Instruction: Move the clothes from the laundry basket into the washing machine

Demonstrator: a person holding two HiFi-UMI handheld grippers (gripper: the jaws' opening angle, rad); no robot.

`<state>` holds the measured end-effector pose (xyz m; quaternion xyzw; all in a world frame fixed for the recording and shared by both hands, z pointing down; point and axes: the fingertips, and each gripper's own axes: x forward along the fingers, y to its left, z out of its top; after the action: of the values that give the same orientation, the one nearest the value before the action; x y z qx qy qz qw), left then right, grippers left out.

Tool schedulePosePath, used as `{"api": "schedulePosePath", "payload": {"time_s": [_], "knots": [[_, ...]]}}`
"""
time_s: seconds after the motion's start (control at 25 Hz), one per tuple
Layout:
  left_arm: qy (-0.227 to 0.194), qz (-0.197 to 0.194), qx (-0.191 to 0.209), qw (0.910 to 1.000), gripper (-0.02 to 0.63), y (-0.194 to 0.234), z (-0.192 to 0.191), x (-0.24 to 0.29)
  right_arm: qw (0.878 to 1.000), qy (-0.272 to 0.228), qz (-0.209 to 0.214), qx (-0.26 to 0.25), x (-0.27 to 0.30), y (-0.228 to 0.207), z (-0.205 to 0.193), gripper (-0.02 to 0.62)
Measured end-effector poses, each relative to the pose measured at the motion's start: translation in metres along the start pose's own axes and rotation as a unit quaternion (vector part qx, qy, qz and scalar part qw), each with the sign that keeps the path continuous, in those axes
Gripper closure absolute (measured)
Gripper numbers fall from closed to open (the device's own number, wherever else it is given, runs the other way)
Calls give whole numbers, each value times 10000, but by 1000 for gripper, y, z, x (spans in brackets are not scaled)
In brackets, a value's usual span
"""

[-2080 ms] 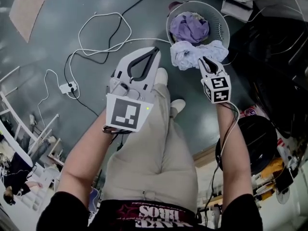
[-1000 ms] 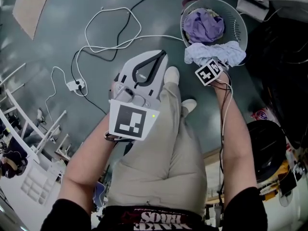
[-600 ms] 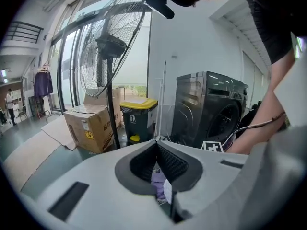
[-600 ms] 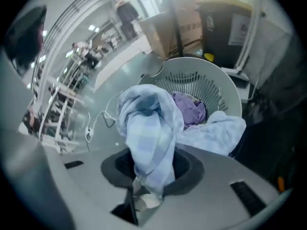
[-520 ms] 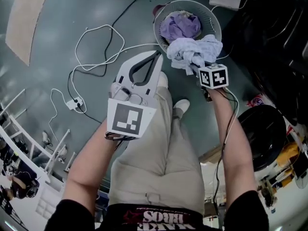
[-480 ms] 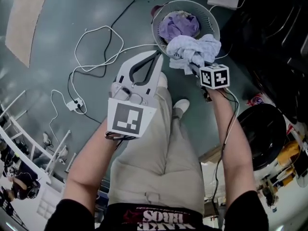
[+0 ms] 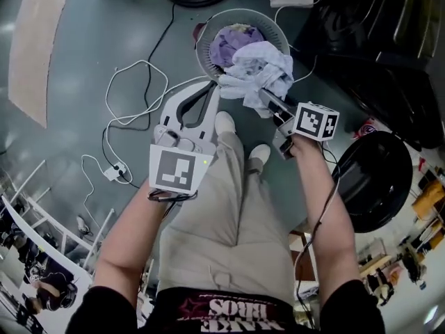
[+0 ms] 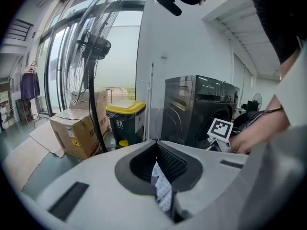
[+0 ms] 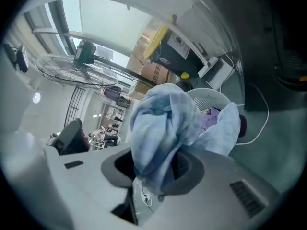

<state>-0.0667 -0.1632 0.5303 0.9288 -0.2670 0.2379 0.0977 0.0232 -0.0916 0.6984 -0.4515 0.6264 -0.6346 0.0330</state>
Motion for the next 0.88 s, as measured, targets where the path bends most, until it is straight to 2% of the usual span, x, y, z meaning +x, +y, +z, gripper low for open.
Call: {"api": "schedulePosePath", "payload": {"time_s": [0.16,0.32,0.48,0.6,0.72,0.88], "knots": [[-118,-341,123,9993,601,-19,18,8,9991,-366,217,70,-37,25,18,477],[-36,-555,220,9982,601,-39,28,17,9963,-709,359,319,-74,35,28,477],[-81,-988,412,9942,601,-82,45,36,9919,-1256,112,177,-130,31,38,477],[4,-1238,545,9908,601,-125,52,48,9895,-1433,-126,-106,-171,22,33,477],[2,-1388,702,9878,601,-158,56,64,9864,-1623,-229,-85,-201,7,31,477],[-42,-1517,683,9861,601,-191,65,72,9834,-1771,-397,8,-230,-10,21,477]]}}
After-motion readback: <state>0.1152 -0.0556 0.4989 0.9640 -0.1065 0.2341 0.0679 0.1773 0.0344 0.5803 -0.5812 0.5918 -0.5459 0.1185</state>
